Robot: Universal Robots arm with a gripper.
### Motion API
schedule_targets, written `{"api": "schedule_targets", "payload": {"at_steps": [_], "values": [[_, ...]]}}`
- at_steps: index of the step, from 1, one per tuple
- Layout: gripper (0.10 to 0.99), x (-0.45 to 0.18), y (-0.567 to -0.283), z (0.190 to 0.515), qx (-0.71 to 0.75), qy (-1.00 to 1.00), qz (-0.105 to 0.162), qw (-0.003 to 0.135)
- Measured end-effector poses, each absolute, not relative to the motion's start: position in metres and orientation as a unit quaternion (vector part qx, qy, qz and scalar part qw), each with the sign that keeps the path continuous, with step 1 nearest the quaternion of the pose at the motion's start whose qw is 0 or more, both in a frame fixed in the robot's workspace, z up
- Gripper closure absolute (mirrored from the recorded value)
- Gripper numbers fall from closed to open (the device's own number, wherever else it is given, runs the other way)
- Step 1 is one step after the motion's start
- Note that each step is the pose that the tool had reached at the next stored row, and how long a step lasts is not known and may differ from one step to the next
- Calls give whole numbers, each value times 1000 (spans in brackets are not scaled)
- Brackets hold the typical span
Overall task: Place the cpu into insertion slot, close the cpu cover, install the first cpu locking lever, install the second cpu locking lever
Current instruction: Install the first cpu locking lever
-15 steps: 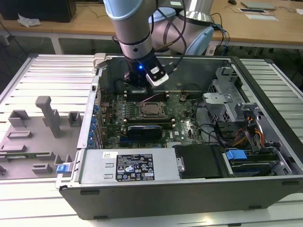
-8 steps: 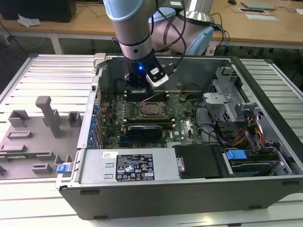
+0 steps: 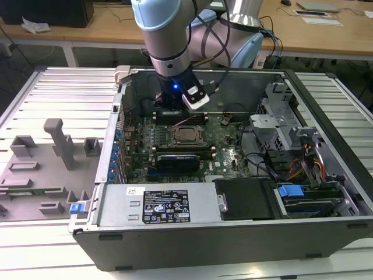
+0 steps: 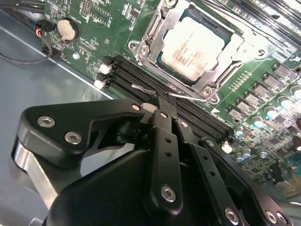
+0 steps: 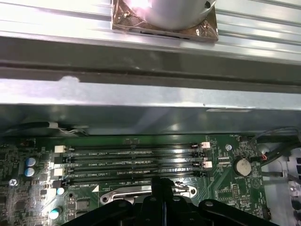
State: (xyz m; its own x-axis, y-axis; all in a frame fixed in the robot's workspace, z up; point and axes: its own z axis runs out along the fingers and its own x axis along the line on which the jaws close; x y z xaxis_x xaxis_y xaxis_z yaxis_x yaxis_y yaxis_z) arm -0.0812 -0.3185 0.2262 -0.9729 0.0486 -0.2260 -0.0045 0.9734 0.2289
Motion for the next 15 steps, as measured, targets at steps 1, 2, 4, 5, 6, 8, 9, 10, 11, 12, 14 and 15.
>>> {"api": "schedule_targets", "payload": {"at_steps": [1,2,4,5,6,8,9,10,11,12,14,15], "values": [[980,-81,-318,225,13,987,114,116],[980,-81,-317,225,15,987,114,116],[980,-81,-316,223,17,986,114,116],[980,-81,-315,222,17,986,114,117],[980,-80,-314,222,18,986,114,117],[980,-80,-314,220,26,986,113,118],[980,-80,-313,219,32,986,112,118],[980,-80,-313,218,35,986,112,118],[980,-80,-312,218,37,986,112,119],[980,-80,-311,217,40,986,111,119],[980,-80,-310,216,45,986,111,120],[980,-80,-309,215,48,985,110,120]]}}
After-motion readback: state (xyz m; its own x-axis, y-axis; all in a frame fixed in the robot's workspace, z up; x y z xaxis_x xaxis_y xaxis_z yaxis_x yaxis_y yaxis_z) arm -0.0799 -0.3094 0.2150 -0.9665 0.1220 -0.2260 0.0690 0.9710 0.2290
